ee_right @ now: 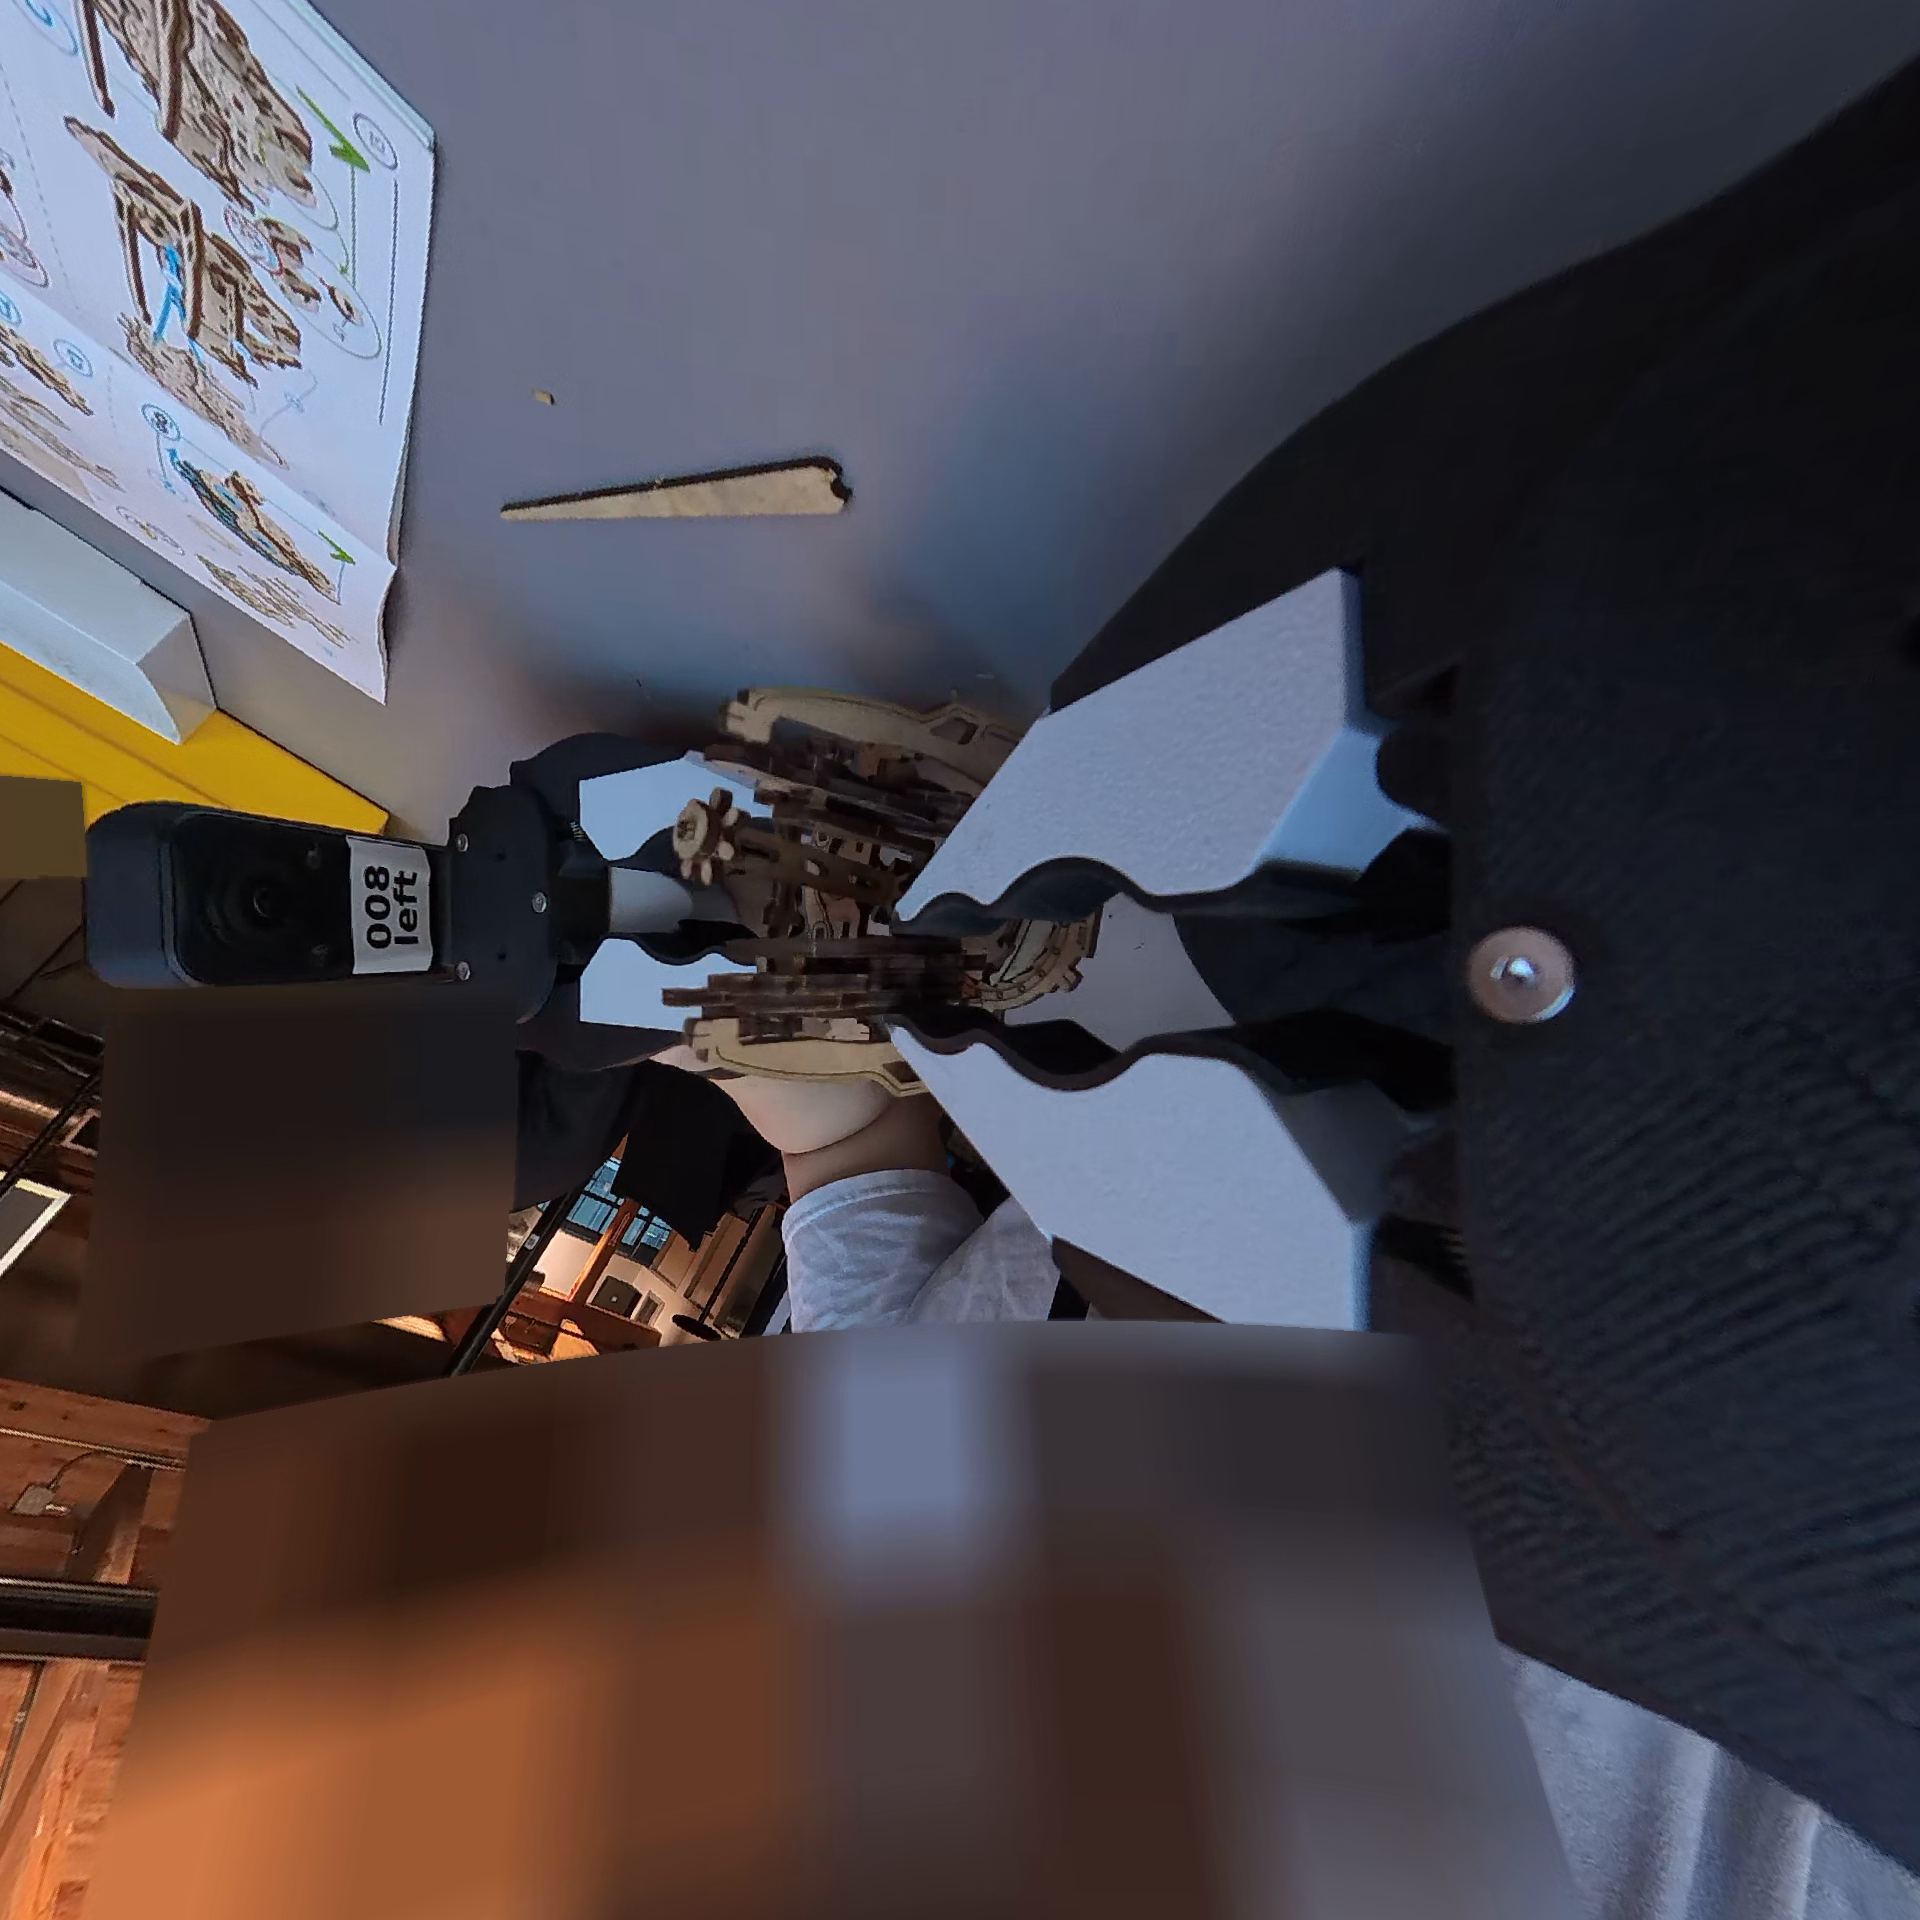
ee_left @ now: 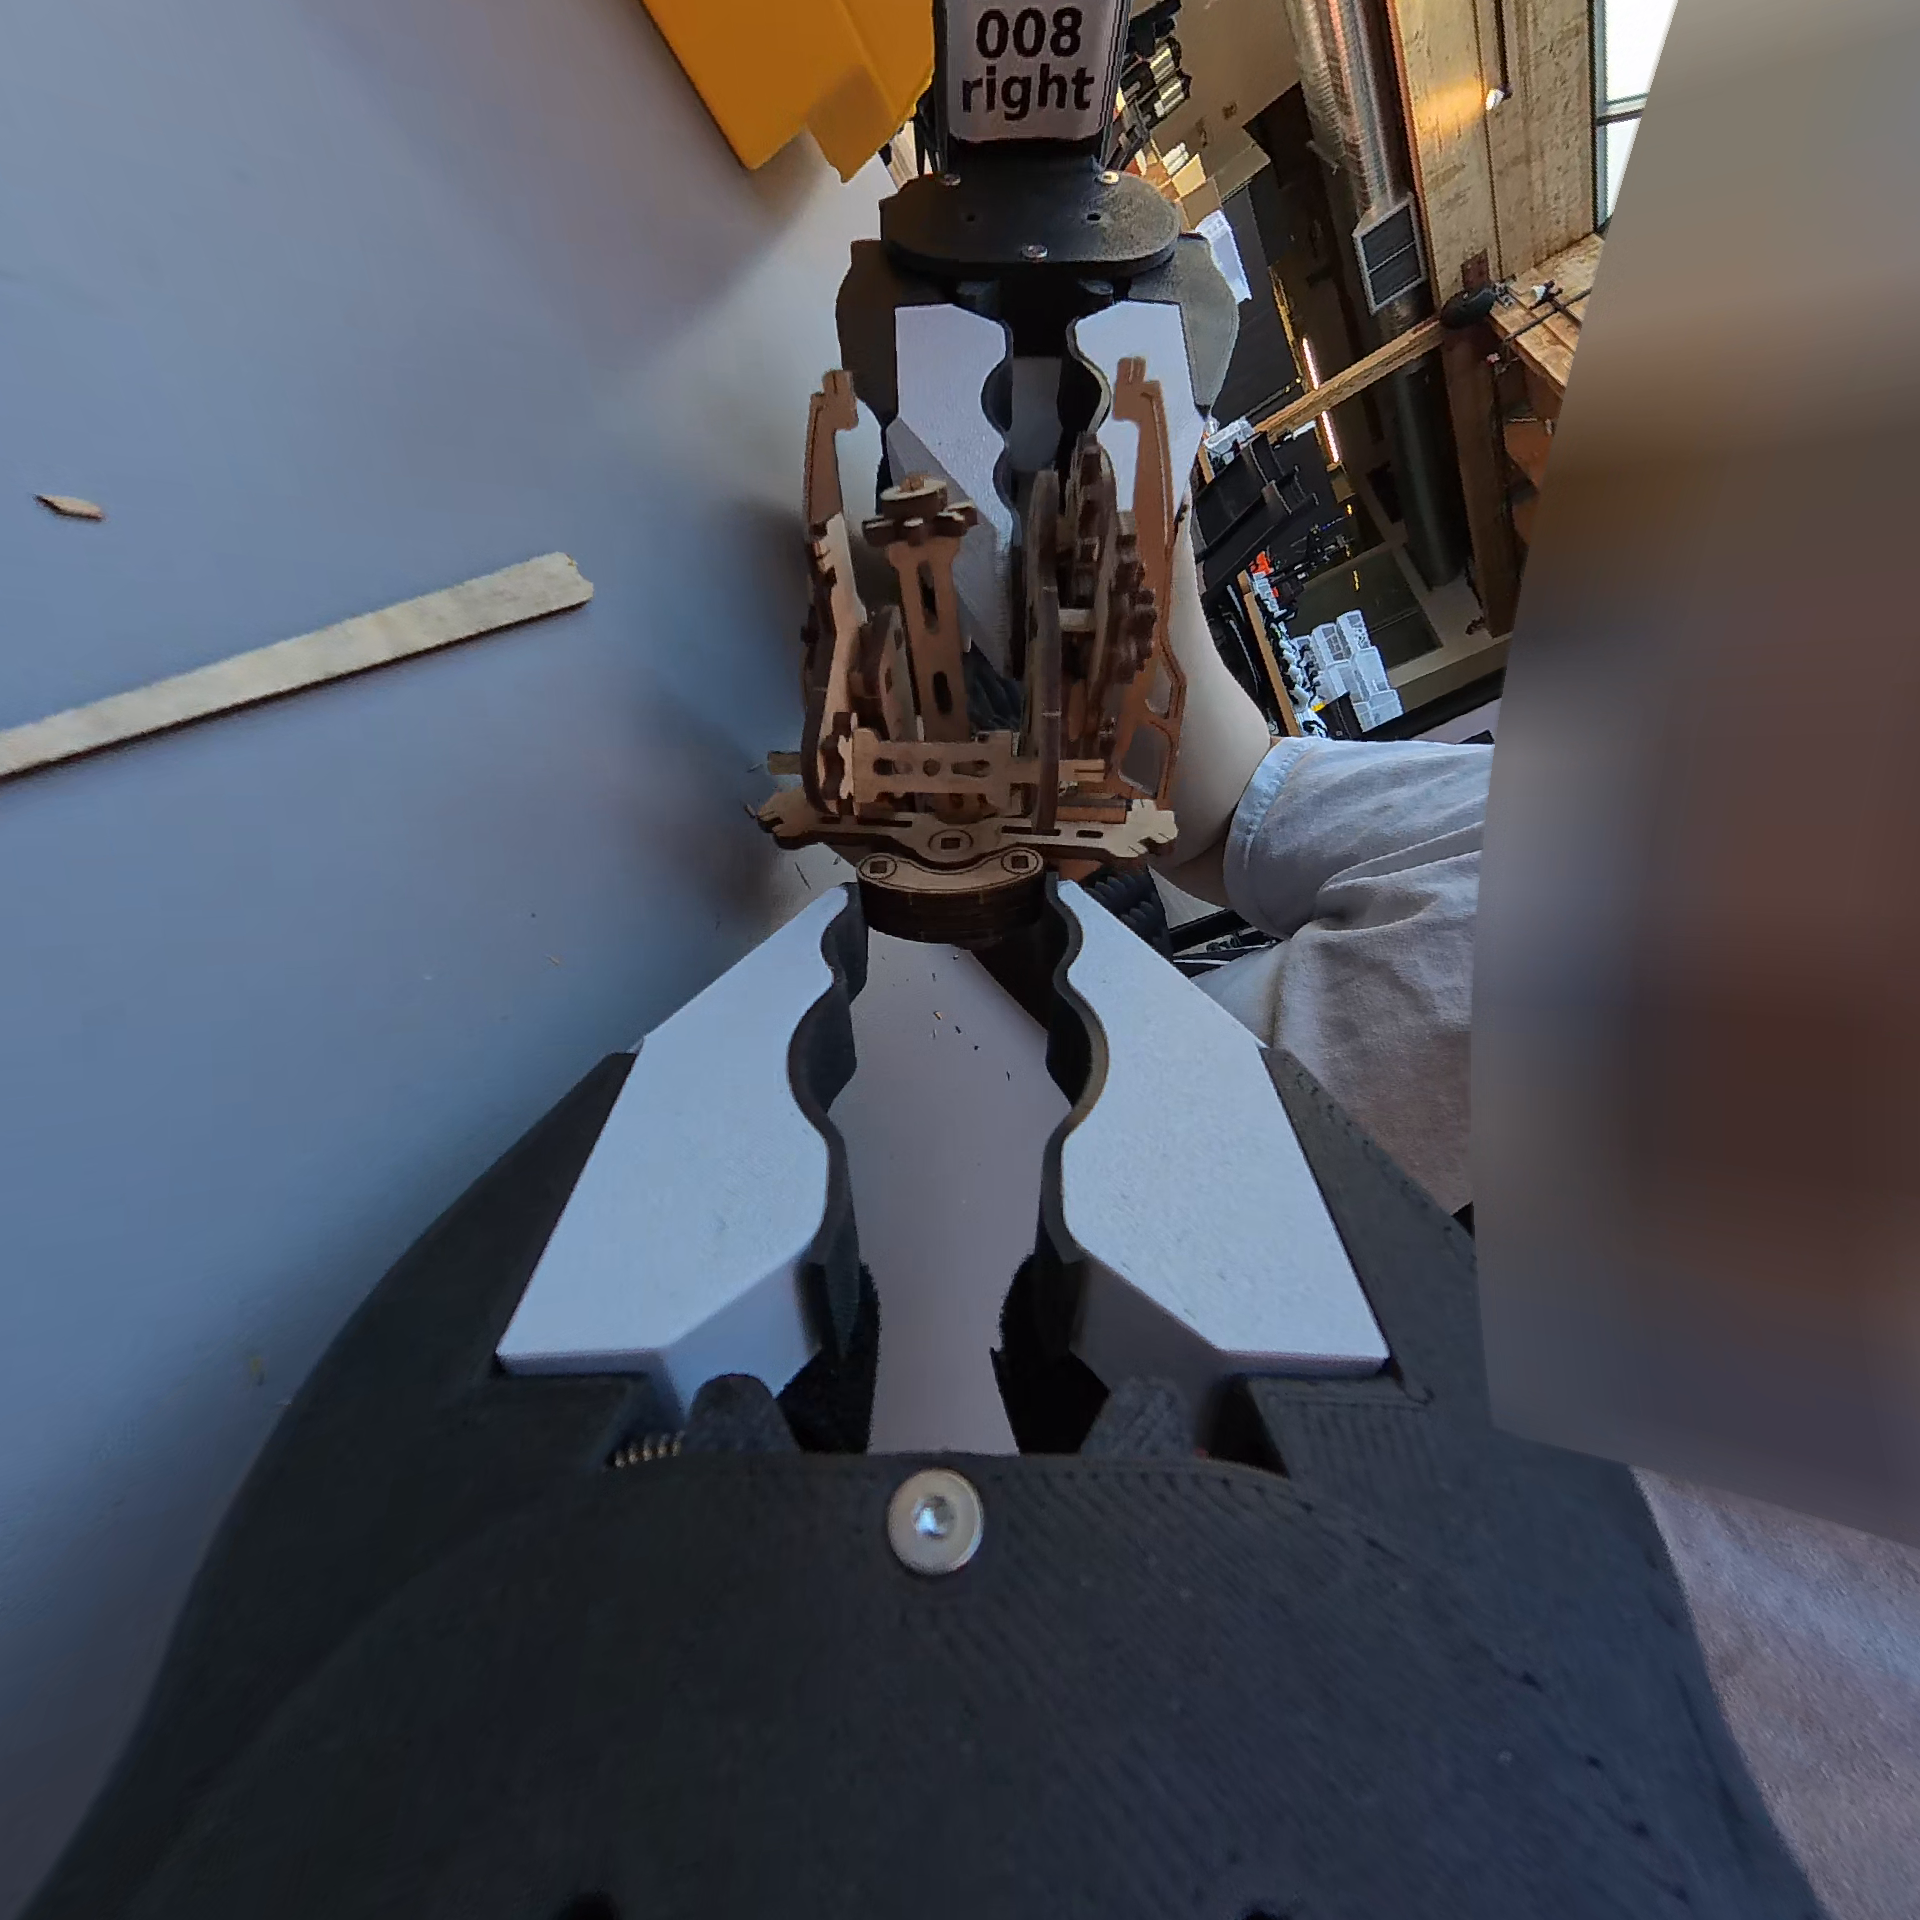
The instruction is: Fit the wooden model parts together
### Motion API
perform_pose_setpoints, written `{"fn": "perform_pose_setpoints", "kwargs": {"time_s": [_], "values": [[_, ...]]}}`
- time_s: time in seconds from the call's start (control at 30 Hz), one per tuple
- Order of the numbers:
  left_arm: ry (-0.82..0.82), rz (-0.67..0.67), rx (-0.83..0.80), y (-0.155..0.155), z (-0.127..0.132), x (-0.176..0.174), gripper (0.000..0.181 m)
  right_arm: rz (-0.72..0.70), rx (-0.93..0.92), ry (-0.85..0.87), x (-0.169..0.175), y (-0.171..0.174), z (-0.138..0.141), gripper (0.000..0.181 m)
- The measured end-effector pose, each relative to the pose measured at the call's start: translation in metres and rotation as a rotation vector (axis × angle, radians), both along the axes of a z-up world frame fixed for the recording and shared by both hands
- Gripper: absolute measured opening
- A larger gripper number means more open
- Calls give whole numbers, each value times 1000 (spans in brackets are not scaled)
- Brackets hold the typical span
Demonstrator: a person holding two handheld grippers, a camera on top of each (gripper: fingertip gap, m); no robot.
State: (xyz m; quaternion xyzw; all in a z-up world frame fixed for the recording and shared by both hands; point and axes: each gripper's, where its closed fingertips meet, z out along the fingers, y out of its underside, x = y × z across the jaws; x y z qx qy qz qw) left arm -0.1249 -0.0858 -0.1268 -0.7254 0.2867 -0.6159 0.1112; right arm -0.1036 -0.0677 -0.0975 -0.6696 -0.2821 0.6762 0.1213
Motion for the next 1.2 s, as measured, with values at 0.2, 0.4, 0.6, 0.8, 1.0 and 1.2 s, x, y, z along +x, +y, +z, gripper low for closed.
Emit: {"fn": "perform_pose_setpoints", "kwargs": {"time_s": [0.2,0.4,0.6,0.8,1.0,1.2], "values": [[4,-1,3,0,-1,0,32,28,66,-9,1,-3,-1,12],[2,4,0,1,0,-1,32,44,203,-42,2,-5,-3,16],[-4,3,-2,0,0,-1,32,44,369,-70,4,-6,-5,14],[4,0,15,0,0,0,32,36,313,-71,2,-4,-7,11],[-14,23,23,3,3,-1,32,23,153,-41,1,-4,-5,11],[-23,63,48,10,5,-3,32,5,92,-74,1,-3,-8,11]]}}
